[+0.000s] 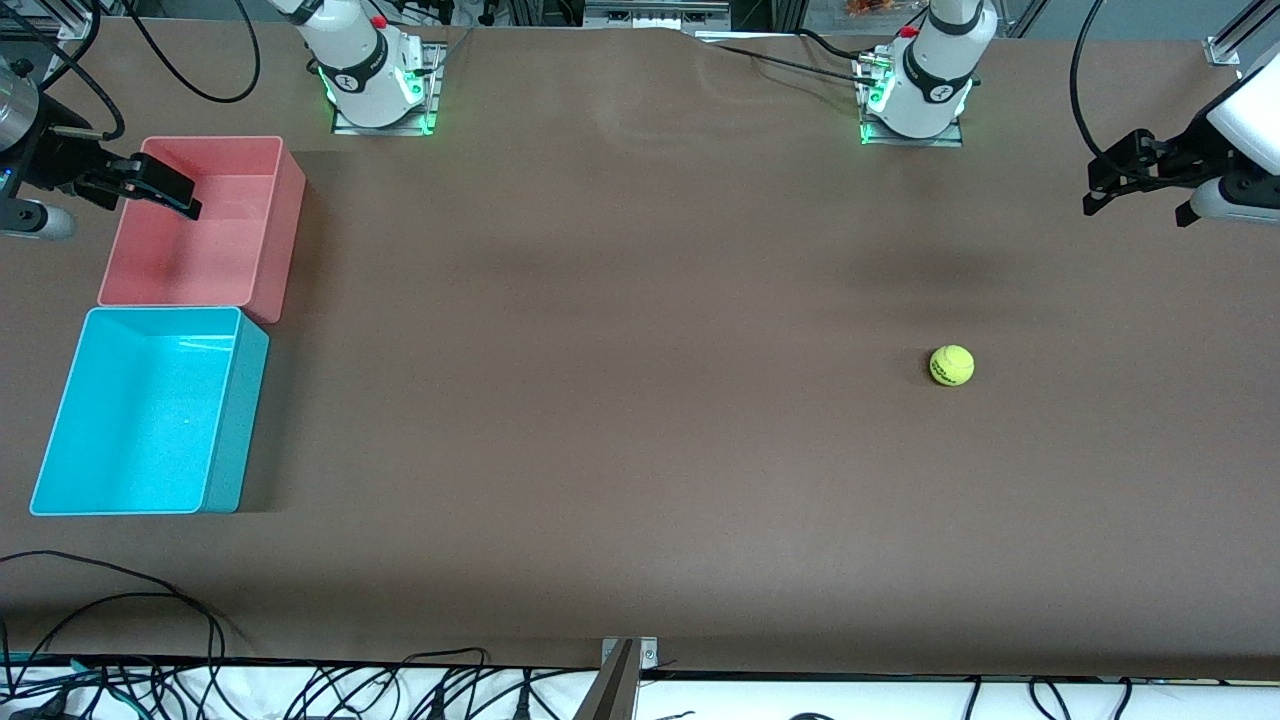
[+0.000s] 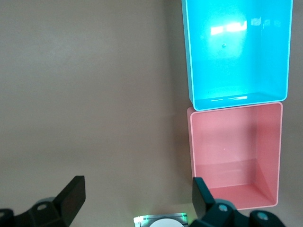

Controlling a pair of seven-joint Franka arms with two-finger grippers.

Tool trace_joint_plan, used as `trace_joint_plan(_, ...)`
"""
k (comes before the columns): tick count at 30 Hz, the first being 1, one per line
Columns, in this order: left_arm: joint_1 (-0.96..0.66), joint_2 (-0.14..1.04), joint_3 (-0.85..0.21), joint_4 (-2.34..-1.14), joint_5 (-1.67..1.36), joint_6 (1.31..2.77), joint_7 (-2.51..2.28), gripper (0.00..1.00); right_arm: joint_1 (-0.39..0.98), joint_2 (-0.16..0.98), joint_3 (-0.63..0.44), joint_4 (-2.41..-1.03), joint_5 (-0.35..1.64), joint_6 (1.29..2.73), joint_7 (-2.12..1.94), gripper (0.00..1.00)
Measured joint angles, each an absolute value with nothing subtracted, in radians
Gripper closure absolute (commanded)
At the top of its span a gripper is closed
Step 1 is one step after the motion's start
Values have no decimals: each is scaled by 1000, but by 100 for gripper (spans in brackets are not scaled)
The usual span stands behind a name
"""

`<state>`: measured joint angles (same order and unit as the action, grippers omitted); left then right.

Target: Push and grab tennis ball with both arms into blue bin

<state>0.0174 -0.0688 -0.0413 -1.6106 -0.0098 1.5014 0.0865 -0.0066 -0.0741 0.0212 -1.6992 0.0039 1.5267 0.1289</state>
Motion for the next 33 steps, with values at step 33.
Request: trace_joint_plan(33,28,-68,-38,-1607,-10,1501,-70,0,-7,-74,21,-1699,4,1527,129,0)
